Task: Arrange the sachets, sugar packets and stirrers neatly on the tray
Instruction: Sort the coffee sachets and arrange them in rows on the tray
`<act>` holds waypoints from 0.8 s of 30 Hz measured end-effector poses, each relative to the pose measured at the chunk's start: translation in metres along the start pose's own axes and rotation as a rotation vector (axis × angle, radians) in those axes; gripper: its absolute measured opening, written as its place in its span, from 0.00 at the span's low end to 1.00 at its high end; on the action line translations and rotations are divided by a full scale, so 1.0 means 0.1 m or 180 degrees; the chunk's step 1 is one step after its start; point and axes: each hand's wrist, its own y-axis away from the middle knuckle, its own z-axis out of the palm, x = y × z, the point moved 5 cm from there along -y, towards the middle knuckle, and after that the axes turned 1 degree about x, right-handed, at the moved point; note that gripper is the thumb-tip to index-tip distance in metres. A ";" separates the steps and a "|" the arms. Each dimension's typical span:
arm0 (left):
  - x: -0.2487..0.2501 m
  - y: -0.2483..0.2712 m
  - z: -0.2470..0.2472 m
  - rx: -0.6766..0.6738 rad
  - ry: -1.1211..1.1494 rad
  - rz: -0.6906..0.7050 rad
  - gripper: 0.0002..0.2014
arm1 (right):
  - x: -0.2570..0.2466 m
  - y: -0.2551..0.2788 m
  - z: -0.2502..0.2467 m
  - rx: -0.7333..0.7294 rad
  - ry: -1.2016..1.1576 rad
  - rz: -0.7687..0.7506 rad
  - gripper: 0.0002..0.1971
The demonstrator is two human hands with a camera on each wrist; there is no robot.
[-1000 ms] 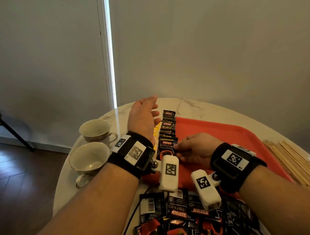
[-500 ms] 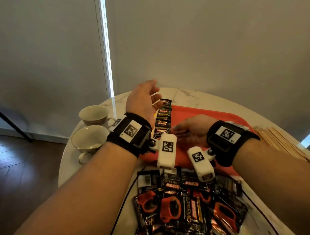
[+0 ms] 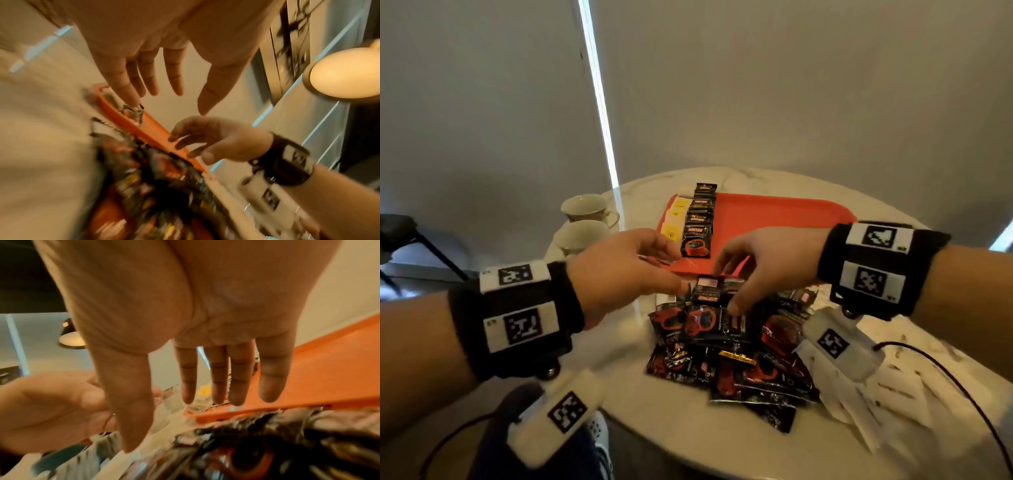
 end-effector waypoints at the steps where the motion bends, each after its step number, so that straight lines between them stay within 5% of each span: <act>1: -0.06 0.09 0.01 -0.0127 -0.0350 -0.0096 0.27 | -0.06 0.11 0.05 -0.0080 0.0123 -0.0086 0.32; 5: -0.21 0.35 0.11 -0.0694 -0.1465 -0.0322 0.45 | -0.19 0.44 0.32 -0.0543 0.0696 -0.0186 0.46; 9: -0.20 0.34 0.25 -0.0832 -0.1986 0.0006 0.47 | -0.22 0.46 0.48 -0.0591 0.1359 -0.0202 0.54; 14: -0.34 0.17 0.27 -0.0524 -0.2399 -0.0011 0.55 | -0.30 0.31 0.42 -0.0044 0.1340 -0.0275 0.38; 19: -0.34 0.06 0.22 -0.0215 -0.2382 0.0012 0.47 | -0.36 0.16 0.39 0.0410 0.1083 -0.0385 0.25; 24: -0.30 0.00 0.21 -0.0292 -0.2511 0.0053 0.43 | -0.42 0.07 0.37 0.0382 0.1073 -0.0426 0.27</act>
